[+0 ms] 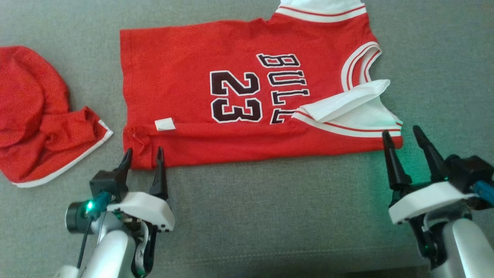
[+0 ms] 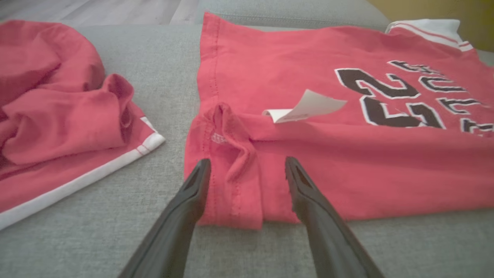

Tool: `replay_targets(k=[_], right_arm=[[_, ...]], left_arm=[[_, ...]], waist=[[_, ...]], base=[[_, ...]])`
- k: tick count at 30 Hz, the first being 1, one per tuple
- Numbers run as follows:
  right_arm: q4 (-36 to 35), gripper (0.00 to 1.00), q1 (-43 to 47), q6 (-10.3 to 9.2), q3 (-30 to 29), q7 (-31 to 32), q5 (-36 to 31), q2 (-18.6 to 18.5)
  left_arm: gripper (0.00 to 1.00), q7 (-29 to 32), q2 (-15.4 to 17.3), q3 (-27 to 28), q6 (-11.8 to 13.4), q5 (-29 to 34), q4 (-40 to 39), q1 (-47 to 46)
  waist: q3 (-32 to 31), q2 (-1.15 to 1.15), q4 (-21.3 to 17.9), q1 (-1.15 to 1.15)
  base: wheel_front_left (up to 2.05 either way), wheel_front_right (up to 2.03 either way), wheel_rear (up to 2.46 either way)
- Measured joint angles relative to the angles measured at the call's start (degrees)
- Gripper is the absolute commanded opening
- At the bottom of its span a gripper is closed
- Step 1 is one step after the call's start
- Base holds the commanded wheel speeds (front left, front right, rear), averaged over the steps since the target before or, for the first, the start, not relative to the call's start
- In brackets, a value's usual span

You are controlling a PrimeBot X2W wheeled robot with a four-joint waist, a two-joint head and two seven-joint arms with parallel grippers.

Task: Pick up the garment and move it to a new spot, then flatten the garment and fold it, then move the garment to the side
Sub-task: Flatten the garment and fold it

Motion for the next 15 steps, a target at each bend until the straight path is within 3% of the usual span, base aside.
replay_targets(k=[14, 15], right_arm=[[11.5, 1.0, -7.1, 0.0, -0.1, 5.1, 4.4, -1.0], [11.9, 1.0, -7.6, 0.0, 0.0, 5.5, 5.0, -1.0]], left_arm=[[1.0, 5.0, -0.1, 0.4, -2.3, -3.5, 5.2, -5.4], [0.93, 5.5, -0.1, 0.4, -2.5, -3.8, 5.1, -5.5]], waist=[[3.9, 0.0, 0.8, 0.0], [3.9, 0.0, 0.9, 0.0]], base=[[0.0, 0.0, 0.0], [0.0, 0.0, 0.0]])
